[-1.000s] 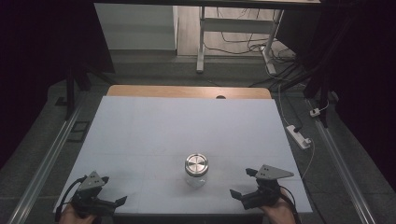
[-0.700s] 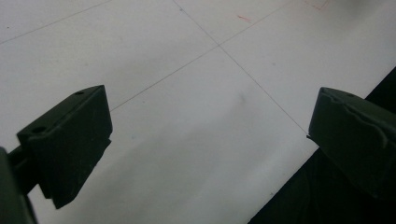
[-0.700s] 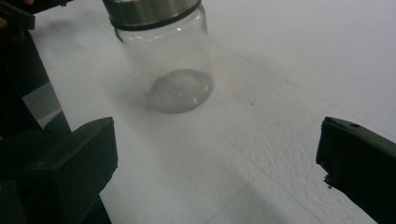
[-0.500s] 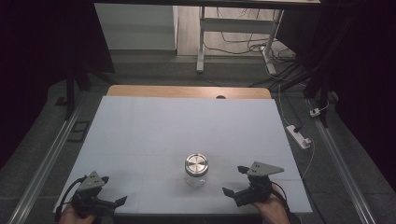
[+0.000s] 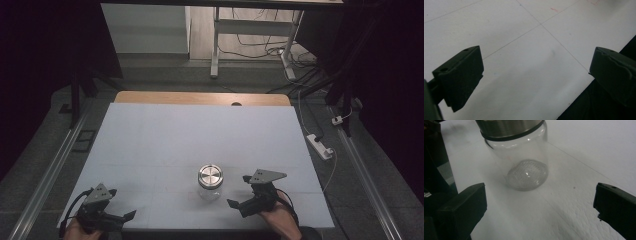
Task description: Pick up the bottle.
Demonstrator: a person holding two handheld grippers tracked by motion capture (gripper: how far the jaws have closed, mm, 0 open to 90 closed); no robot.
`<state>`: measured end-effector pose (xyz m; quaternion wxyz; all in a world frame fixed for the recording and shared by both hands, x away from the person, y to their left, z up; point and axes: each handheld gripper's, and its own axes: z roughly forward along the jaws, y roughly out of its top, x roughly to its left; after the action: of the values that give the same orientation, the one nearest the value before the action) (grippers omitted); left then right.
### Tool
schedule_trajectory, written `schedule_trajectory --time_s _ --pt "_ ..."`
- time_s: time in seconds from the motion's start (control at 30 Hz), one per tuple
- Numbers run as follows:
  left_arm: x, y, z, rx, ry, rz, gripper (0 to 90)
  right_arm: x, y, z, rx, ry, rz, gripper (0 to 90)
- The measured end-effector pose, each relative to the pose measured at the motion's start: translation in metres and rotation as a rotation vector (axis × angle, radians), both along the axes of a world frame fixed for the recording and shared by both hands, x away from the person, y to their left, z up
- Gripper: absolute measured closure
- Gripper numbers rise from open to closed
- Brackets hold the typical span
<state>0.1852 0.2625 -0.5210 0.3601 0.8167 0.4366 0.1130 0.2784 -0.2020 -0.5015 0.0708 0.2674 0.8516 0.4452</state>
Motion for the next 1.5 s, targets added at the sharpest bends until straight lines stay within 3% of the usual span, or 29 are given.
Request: schedule_trajectory --time_s 0.77,0.93,1.17,1.37,1.5 --pt "0.0 0.0 0.0 0.001 0.003 -0.009 0.0 0.022 0.056 -0.011 -0.051 -0.012 0.098 0.0" --pt "0.0 -0.001 0.0 0.002 0.005 -0.011 0.0 0.026 0.066 -0.013 -0.035 -0.025 0.133 0.0" --pt "0.0 -0.001 0.0 0.006 0.006 -0.012 0.0 0.029 0.072 -0.014 -0.04 -0.042 0.137 0.0" --pt "0.0 -0.001 0.0 0.009 0.005 -0.014 0.0 0.029 0.07 -0.014 -0.028 -0.057 0.163 12.0" --pt "0.0 -0.001 0.0 0.011 0.004 -0.017 0.0 0.027 0.07 -0.012 -0.044 -0.094 0.175 14.0"
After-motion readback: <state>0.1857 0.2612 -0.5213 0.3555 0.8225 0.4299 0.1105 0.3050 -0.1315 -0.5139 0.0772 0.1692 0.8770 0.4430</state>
